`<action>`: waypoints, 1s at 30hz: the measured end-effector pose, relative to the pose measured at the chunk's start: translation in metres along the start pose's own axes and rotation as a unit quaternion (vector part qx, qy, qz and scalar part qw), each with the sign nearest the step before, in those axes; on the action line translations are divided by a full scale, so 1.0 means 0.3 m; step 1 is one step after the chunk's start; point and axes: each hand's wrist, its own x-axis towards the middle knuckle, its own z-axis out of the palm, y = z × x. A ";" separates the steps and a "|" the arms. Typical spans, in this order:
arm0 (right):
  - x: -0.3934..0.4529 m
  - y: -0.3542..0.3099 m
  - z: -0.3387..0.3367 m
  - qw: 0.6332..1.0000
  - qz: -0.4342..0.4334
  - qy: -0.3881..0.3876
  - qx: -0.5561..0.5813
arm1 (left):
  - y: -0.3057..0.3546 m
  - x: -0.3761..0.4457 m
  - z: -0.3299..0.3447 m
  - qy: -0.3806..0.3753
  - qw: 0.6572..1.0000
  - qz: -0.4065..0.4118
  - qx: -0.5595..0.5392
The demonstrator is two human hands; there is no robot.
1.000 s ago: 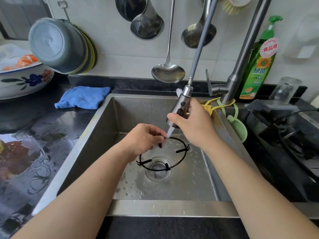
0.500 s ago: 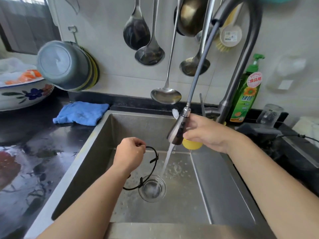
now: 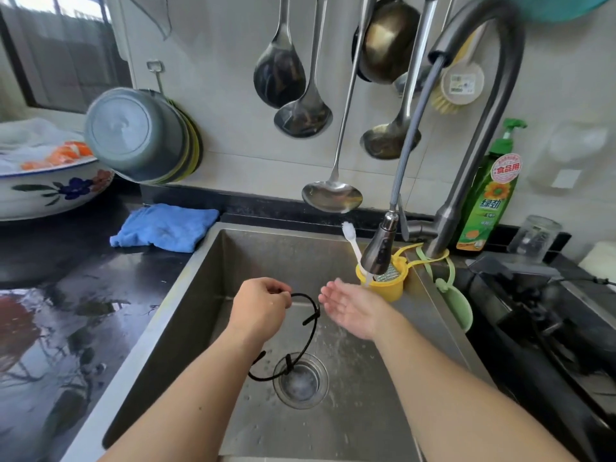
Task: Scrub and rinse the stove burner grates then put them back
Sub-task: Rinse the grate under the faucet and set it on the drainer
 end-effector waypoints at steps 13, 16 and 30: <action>-0.191 -0.151 -0.107 0.971 0.004 -0.099 -0.219 | 0.007 -0.026 -0.007 -0.014 1.000 -0.010 0.009; -0.188 -0.267 -0.108 0.823 -0.152 0.031 -0.546 | 0.006 -0.026 0.002 -0.030 0.999 -0.018 0.004; -0.131 -0.501 -0.028 0.335 -0.259 0.222 -0.879 | -0.008 -0.006 -0.003 -0.073 0.997 -0.011 0.038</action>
